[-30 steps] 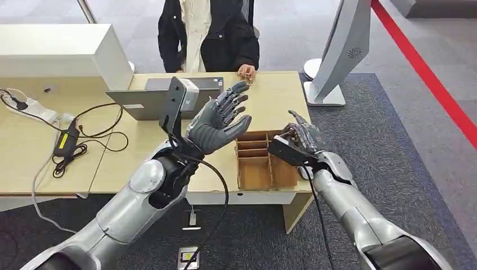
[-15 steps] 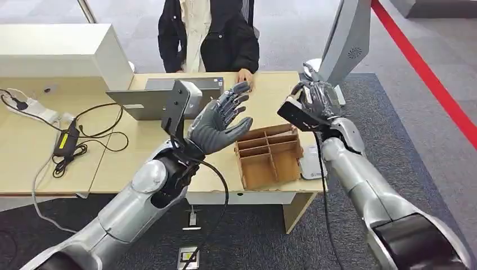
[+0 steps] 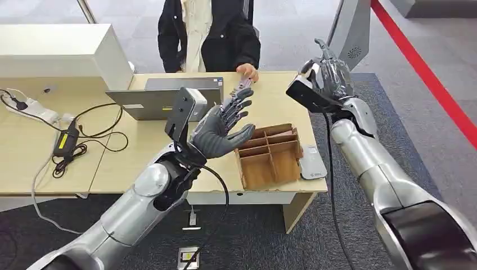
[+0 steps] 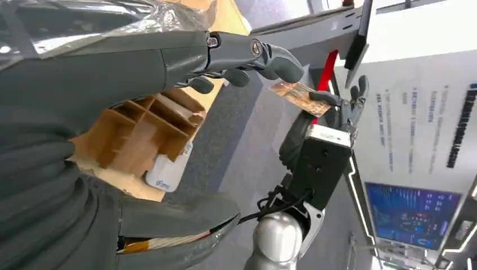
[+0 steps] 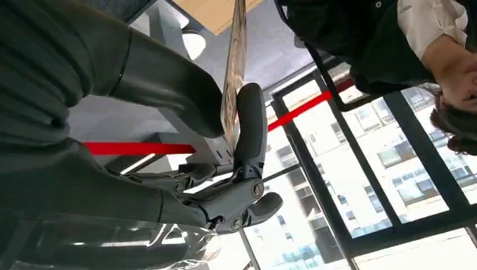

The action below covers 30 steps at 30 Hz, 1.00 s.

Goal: Pass the card to the sensor for recognition and then transmit it.

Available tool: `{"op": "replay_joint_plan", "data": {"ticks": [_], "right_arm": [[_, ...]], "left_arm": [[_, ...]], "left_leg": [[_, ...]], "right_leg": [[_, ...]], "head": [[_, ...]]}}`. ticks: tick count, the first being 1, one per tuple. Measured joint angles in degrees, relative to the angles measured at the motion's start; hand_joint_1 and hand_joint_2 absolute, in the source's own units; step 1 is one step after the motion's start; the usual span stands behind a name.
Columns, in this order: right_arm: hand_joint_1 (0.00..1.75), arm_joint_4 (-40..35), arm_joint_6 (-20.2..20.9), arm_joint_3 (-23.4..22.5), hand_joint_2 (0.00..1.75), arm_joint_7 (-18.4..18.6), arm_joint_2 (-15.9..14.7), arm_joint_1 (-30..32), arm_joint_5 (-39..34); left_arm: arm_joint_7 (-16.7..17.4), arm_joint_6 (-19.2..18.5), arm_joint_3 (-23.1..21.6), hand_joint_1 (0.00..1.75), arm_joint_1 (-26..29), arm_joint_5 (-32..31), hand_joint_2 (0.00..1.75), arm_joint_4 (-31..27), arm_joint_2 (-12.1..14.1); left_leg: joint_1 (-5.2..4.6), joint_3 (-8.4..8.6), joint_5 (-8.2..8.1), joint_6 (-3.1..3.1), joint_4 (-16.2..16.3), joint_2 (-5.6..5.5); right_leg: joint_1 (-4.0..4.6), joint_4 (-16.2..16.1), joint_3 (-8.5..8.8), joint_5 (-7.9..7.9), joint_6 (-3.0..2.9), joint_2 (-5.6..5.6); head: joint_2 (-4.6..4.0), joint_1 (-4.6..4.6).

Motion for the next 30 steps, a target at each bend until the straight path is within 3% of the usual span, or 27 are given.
{"op": "replay_joint_plan", "data": {"ticks": [10,17,30], "right_arm": [[1.75,4.53,4.72,0.11,1.75,2.84,0.61,-5.41,3.17],[1.75,8.74,9.36,0.22,1.75,7.54,3.11,-12.06,6.14],[1.75,13.79,10.03,2.01,1.75,15.59,7.8,-17.12,10.34]], "left_arm": [[-0.39,-4.66,1.29,0.0,0.2,-1.44,1.75,1.07,-1.73],[-0.94,-7.19,2.23,0.0,-0.44,-2.12,1.75,2.51,-3.59],[-0.37,-8.83,2.82,0.0,-0.88,-2.21,1.75,4.37,-4.46]], "left_leg": [[0.0,-0.02,0.0,0.0,0.0,-0.02],[0.0,-0.01,0.0,0.0,0.0,-0.01],[0.01,-0.01,0.0,0.0,0.0,-0.01]], "right_leg": [[-0.01,0.02,-0.01,0.0,0.0,0.0],[0.0,0.04,-0.02,0.0,0.0,0.0],[0.0,0.05,-0.01,0.0,0.0,0.0]], "head": [[0.0,0.0],[0.0,0.0],[0.0,0.0]]}}
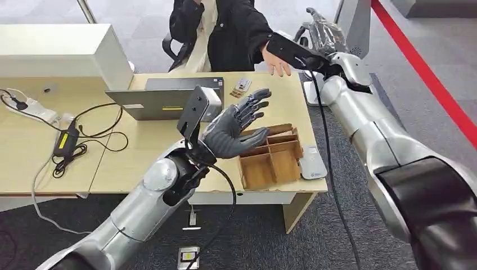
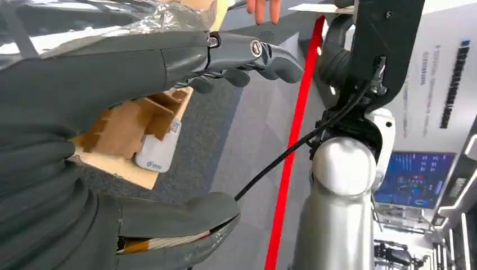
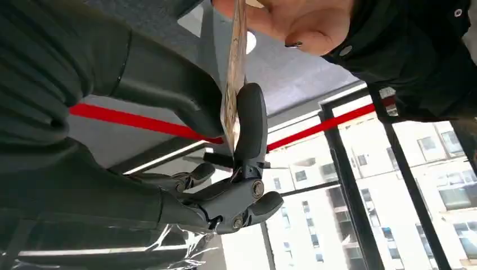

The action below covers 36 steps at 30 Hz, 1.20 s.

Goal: Pass the card to the sensor for recognition and then transmit it.

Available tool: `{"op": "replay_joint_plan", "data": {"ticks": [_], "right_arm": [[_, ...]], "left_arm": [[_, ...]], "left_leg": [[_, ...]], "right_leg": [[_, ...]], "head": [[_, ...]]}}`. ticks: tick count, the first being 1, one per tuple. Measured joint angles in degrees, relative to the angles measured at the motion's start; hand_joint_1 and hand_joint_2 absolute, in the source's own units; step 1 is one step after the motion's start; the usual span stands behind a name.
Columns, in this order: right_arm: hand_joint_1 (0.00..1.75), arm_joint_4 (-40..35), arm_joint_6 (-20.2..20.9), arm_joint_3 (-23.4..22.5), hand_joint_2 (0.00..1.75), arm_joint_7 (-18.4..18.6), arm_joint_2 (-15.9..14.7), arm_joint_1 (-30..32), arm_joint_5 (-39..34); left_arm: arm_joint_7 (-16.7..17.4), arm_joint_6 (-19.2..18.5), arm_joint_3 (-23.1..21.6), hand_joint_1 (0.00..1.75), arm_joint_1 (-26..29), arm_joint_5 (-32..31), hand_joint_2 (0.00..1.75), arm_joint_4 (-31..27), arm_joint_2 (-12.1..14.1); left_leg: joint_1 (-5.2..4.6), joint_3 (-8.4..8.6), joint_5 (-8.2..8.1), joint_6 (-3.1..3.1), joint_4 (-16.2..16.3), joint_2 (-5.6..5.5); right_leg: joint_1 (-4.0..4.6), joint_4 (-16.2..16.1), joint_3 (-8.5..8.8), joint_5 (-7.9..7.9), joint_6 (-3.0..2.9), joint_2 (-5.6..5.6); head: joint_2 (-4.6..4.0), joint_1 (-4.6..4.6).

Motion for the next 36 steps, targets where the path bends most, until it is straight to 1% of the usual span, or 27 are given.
{"op": "replay_joint_plan", "data": {"ticks": [6,19,20,21,22,23,36], "right_arm": [[1.75,1.51,0.07,0.2,1.75,1.64,0.85,0.07,0.33],[1.75,3.69,0.42,0.5,1.75,2.66,0.81,1.58,1.01],[1.26,3.78,0.5,0.52,1.75,2.66,0.81,1.58,1.11],[0.54,3.93,0.59,0.55,1.75,2.75,0.81,1.56,1.33],[0.35,4.0,0.66,0.57,1.75,2.84,0.83,1.57,1.38],[0.0,4.13,0.68,0.59,1.75,2.86,0.83,1.57,1.51],[0.0,4.63,-0.81,1.25,1.75,2.8,0.63,1.56,2.4]], "left_arm": [[0.63,0.26,0.46,0.0,0.01,0.0,1.75,0.37,-0.22],[1.25,0.61,0.48,0.0,0.05,0.37,1.75,0.44,-0.35],[1.27,0.61,0.48,0.0,0.03,0.39,1.75,0.5,-0.44],[1.29,0.61,0.48,0.0,-0.01,0.39,1.75,0.63,-0.55],[1.29,0.61,0.48,0.0,-0.03,0.39,1.75,0.72,-0.59],[1.31,0.63,0.48,0.0,-0.03,0.39,1.75,0.79,-0.61],[1.27,0.48,0.48,0.0,-0.08,0.46,1.75,1.53,-0.79]], "left_leg": [[0.0,0.0,0.0,0.0,0.0,-0.01],[0.0,0.01,0.0,0.0,0.0,0.0],[0.0,0.01,0.0,0.0,0.0,0.0],[0.0,0.01,0.0,0.0,0.0,0.0],[0.0,0.01,0.0,0.0,0.0,0.0],[0.0,0.01,0.0,0.0,0.01,0.0],[0.0,0.01,0.0,0.0,0.01,0.0]], "right_leg": [[0.0,0.0,0.0,0.0,0.0,0.0],[0.0,0.0,-0.01,0.0,0.0,0.0],[0.0,0.0,-0.01,0.0,0.0,0.0],[0.0,0.0,-0.01,0.0,0.0,0.0],[0.0,0.0,-0.01,0.0,0.0,0.0],[0.0,0.0,-0.01,0.0,0.0,0.0],[0.0,0.0,-0.01,0.0,0.0,0.0]], "head": [[0.0,0.0],[0.0,0.0],[0.0,0.02],[0.0,0.0],[0.0,0.02],[0.0,0.0],[0.0,0.0]]}}
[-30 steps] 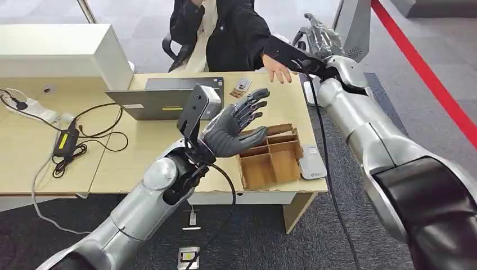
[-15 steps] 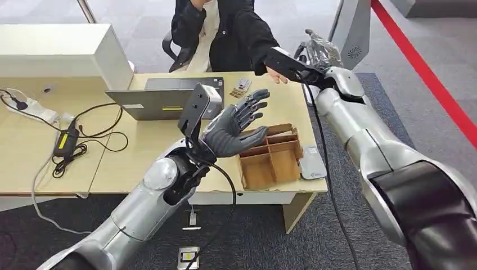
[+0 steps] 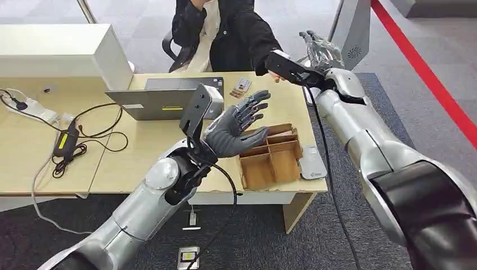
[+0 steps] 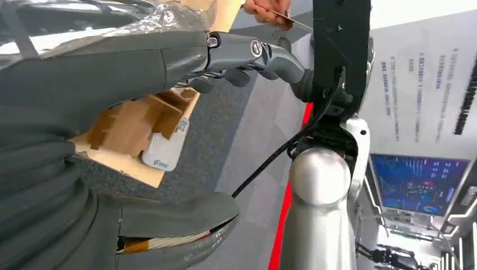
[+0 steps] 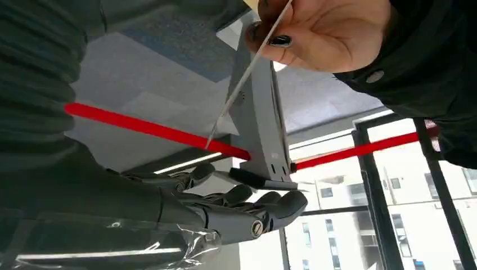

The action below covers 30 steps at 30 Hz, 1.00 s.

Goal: Pass the card to the sensor for recognition and then transmit it.

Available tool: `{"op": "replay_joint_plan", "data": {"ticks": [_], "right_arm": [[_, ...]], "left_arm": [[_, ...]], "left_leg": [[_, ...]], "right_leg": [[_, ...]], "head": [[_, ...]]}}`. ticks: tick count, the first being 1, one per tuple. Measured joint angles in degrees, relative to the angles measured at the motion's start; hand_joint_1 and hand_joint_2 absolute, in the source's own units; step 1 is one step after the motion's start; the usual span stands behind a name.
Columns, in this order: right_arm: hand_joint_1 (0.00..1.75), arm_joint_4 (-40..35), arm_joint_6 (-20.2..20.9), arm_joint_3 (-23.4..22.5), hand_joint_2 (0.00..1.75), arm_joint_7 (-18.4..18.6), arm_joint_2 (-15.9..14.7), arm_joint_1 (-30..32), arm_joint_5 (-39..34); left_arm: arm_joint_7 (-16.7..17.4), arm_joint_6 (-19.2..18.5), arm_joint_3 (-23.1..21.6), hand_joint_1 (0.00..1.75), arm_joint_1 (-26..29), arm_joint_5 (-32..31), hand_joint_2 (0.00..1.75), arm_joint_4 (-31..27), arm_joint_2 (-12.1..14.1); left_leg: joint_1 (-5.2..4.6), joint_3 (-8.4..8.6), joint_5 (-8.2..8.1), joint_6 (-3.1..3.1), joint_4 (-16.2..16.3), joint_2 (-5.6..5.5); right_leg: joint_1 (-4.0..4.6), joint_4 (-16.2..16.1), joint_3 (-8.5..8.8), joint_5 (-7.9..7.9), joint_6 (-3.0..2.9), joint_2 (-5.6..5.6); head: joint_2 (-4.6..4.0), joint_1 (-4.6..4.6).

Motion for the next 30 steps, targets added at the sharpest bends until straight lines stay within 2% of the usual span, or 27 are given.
{"op": "replay_joint_plan", "data": {"ticks": [3,7,10,14,18,20,23,27,30], "right_arm": [[0.0,0.04,-1.36,0.0,1.75,-1.12,-0.04,-0.17,-1.99],[0.0,-0.02,-5.34,-0.83,1.75,-6.28,0.02,-1.07,-7.5],[0.0,-0.2,-6.86,-2.25,1.75,-11.27,0.3,-1.71,-11.45],[0.0,-1.12,-7.74,-4.85,1.75,-20.53,0.98,-1.76,-18.69],[0.0,-3.61,-7.8,-7.83,1.75,-26.84,1.2,-0.42,-26.02],[0.0,-6.02,-7.5,-9.44,1.75,-27.32,0.96,1.44,-31.0],[0.0,-10.87,-6.53,-11.39,1.75,-25.5,-0.11,5.19,-36.42],[0.0,-19.07,-4.04,-14.1,1.75,-20.58,-2.45,11.46,-45.29],[0.0,-25.6,-3.65,-16.29,1.75,-17.33,-4.44,16.64,-47.98]], "left_arm": [[-0.02,0.0,0.0,0.0,0.01,-0.09,1.75,0.2,-0.02],[-0.02,0.46,0.02,0.0,0.08,-0.48,1.75,0.2,-0.02],[-0.02,1.37,0.04,0.0,0.29,-0.67,1.75,0.17,-0.02],[0.13,3.46,0.22,0.0,0.92,-1.36,1.75,-0.09,0.04],[0.77,5.77,0.77,0.0,1.81,-2.32,1.75,-1.31,0.48],[1.4,7.12,1.46,0.0,2.56,-2.99,1.75,-2.27,0.89],[1.79,7.98,2.06,0.0,3.82,-3.48,1.75,-3.85,1.71],[1.79,8.0,3.17,0.0,5.21,-4.31,1.75,-5.38,2.43],[1.81,7.8,3.72,0.0,5.9,-4.83,1.75,-6.41,3.06]], "left_leg": [[0.0,0.0,0.0,0.0,0.0,0.0],[0.0,-0.01,0.0,0.0,0.0,0.0],[0.0,-0.01,0.0,0.0,0.0,-0.01],[0.0,0.0,0.0,0.0,-0.01,0.0],[0.01,0.01,0.0,0.0,-0.01,-0.01],[0.01,0.02,0.0,0.0,-0.01,-0.01],[0.02,0.02,0.01,0.0,0.0,-0.02],[0.02,0.04,0.0,0.0,0.0,-0.06],[0.02,0.03,0.0,0.0,0.01,-0.08]], "right_leg": [[0.0,0.0,0.0,0.0,0.0,0.0],[0.0,0.0,0.01,0.0,0.0,0.0],[0.0,0.01,0.01,0.0,0.0,0.0],[0.01,0.02,0.02,0.0,0.0,0.0],[0.01,0.02,0.03,0.0,0.0,-0.01],[0.01,0.01,0.04,0.0,0.0,-0.01],[0.0,0.0,0.05,0.0,0.0,-0.05],[0.0,-0.04,0.09,0.0,0.0,-0.06],[-0.01,-0.05,0.08,0.0,0.01,-0.07]], "head": [[0.0,0.0],[0.0,0.0],[0.0,0.0],[0.0,0.0],[0.0,0.0],[0.0,0.02],[0.0,0.0],[0.0,0.02],[0.0,0.0]]}}
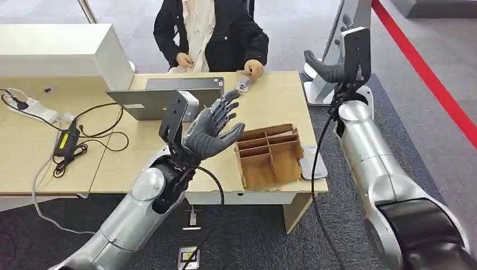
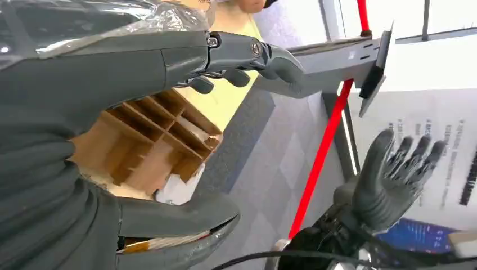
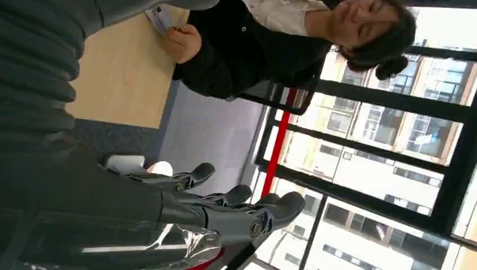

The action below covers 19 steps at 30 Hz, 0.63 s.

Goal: Pass the card to the sensor for recognition and then transmit it.

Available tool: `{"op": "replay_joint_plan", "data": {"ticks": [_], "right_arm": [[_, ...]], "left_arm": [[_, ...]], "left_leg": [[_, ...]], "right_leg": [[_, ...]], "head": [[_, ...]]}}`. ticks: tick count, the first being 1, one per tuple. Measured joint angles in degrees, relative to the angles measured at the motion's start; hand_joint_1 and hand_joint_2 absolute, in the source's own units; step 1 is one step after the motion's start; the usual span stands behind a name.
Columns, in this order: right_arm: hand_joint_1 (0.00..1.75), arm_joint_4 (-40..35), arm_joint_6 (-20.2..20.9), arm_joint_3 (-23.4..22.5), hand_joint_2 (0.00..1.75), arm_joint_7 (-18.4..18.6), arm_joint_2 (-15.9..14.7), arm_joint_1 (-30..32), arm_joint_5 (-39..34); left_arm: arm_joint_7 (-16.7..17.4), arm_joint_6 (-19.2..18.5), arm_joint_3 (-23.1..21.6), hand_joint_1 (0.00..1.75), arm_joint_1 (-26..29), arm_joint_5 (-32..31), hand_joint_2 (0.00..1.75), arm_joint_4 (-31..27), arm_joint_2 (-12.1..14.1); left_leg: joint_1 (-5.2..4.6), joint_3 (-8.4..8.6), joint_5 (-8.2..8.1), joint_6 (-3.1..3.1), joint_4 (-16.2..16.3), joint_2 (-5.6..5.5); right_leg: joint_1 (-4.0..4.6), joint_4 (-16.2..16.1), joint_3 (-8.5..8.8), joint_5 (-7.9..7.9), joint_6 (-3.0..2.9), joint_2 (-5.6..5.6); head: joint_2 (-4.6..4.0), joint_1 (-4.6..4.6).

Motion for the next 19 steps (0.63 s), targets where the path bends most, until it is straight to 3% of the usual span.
{"op": "replay_joint_plan", "data": {"ticks": [9,15,19], "right_arm": [[0.0,-20.72,0.52,-6.2,1.75,8.36,-4.83,14.96,0.07],[0.0,-32.57,4.28,-8.5,1.75,13.72,-5.96,22.31,0.09],[0.0,-37.41,6.4,-8.5,1.75,15.01,-5.81,25.89,-1.92]], "left_arm": [[-0.24,-1.2,2.23,0.0,0.83,-3.76,1.75,-2.29,1.03],[-1.66,0.59,5.09,0.0,0.92,-7.3,1.75,-3.91,1.66],[-2.06,1.73,7.25,0.0,0.95,-7.45,1.75,-4.06,2.27]], "left_leg": [[-0.01,0.01,-0.02,0.0,-0.02,0.04],[0.0,0.01,-0.02,0.0,-0.05,0.05],[0.0,0.0,-0.02,-0.01,-0.06,0.03]], "right_leg": [[0.01,0.0,-0.02,0.0,0.0,0.03],[0.03,0.02,-0.01,-0.01,-0.01,0.03],[0.03,0.04,-0.01,-0.01,-0.01,0.03]], "head": [[0.0,0.0],[0.0,0.0],[0.0,0.02]]}}
